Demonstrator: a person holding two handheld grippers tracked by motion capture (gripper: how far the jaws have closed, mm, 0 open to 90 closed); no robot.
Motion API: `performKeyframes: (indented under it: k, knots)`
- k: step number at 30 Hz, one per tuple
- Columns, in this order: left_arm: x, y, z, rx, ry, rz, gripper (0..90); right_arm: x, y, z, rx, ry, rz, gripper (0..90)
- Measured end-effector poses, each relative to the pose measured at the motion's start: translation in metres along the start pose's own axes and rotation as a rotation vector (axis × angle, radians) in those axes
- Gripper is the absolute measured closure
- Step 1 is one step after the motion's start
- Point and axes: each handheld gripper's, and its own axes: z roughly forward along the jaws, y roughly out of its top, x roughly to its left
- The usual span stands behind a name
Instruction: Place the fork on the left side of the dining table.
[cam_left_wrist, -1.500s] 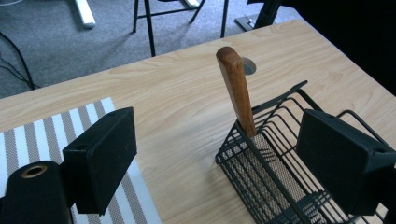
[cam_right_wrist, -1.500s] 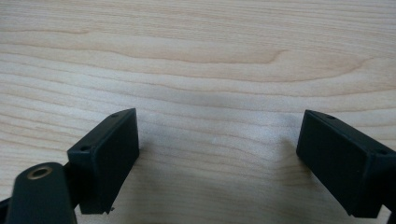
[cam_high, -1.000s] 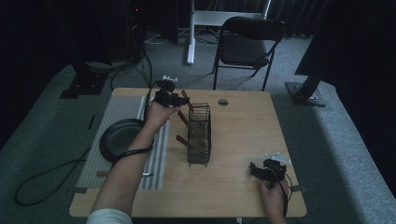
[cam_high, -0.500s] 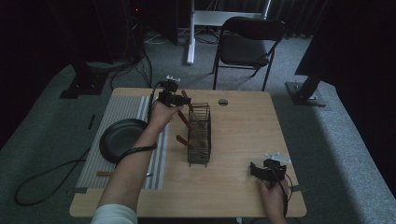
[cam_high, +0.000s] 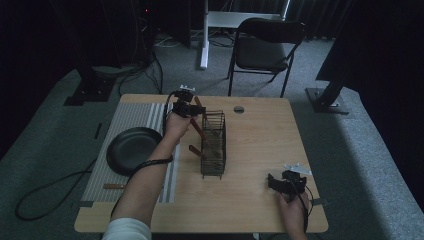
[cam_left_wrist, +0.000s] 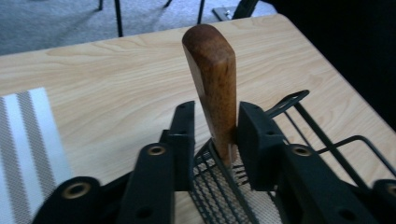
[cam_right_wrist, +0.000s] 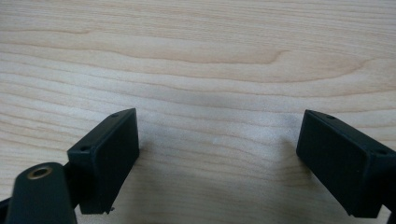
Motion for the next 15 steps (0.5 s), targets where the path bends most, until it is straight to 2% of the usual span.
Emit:
performKeyframes:
  k: [3, 6, 9, 12, 15]
  knots:
    - [-0.001, -0.002, 0.000, -0.015, 0.000, -0.003, 73.1, 0.000, 0.000, 0.000, 0.000, 0.000, 0.000, 12.7]
    - [-0.003, -0.005, -0.001, -0.029, 0.000, 0.012, 74.7, 0.000, 0.000, 0.000, 0.000, 0.000, 0.000, 12.7]
    - [-0.001, -0.008, -0.002, -0.044, -0.025, -0.014, 77.1, 0.000, 0.000, 0.000, 0.000, 0.000, 0.000, 12.7]
    - [0.001, -0.010, -0.004, -0.064, -0.072, -0.053, 79.9, 0.000, 0.000, 0.000, 0.000, 0.000, 0.000, 12.7]
    - [0.000, -0.011, -0.007, -0.070, -0.064, -0.033, 80.2, 0.000, 0.000, 0.000, 0.000, 0.000, 0.000, 12.7]
